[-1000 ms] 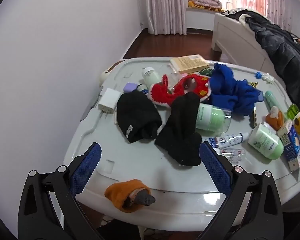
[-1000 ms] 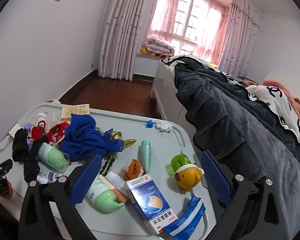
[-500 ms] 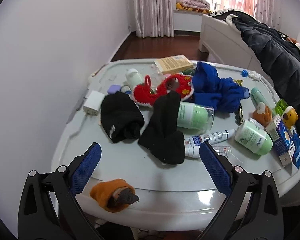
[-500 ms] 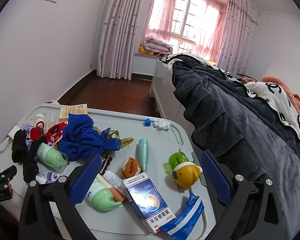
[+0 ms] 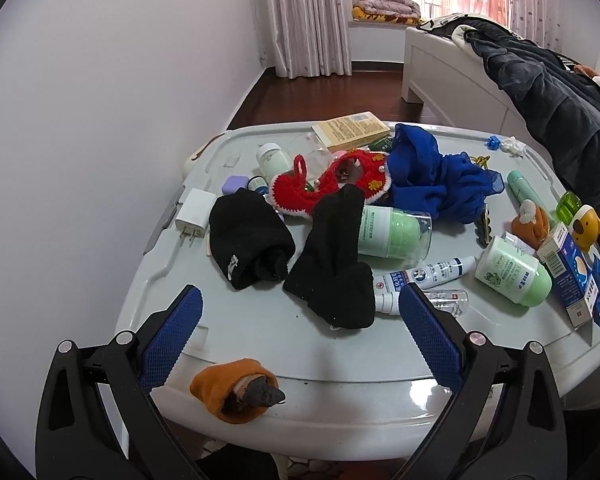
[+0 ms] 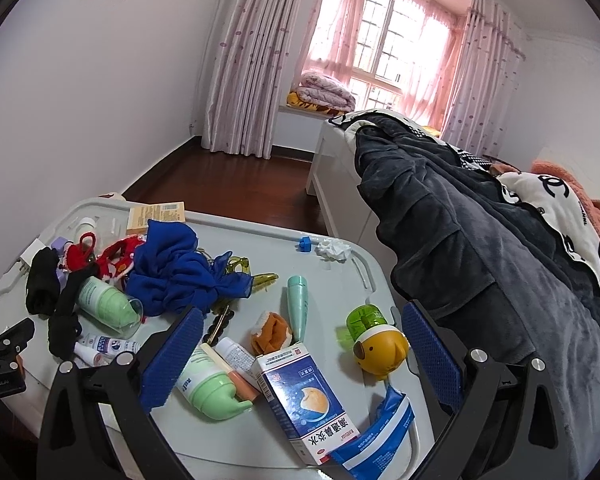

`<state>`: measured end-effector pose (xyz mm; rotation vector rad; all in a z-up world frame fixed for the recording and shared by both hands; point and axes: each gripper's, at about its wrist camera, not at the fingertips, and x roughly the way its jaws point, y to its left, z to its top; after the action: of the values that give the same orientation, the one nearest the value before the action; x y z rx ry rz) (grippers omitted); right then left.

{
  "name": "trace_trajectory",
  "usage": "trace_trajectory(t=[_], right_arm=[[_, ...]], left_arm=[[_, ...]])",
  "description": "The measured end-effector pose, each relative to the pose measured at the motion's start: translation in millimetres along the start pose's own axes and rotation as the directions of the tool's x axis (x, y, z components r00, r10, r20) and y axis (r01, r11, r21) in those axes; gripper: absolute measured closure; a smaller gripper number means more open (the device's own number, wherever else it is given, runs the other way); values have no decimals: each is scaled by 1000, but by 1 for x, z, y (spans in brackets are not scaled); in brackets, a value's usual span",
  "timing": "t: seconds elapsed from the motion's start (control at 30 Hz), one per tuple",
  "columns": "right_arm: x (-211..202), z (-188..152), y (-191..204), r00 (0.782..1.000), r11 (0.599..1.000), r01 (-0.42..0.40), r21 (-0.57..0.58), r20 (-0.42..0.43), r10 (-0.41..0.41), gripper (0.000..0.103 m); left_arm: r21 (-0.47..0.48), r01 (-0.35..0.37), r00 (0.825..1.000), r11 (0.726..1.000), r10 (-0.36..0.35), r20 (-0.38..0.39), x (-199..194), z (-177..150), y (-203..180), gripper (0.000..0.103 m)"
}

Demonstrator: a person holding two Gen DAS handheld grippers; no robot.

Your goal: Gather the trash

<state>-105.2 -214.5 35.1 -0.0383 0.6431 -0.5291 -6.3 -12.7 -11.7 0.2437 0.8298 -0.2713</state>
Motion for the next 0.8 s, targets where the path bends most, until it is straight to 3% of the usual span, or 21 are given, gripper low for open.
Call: trace_trajectory(t=[0.8], right_arm=[[0,-1,3,1000,1000,-6,-3,-3,6,5]], left_arm=[[-2,0,1000,1000,0,2,0,2,2,7]])
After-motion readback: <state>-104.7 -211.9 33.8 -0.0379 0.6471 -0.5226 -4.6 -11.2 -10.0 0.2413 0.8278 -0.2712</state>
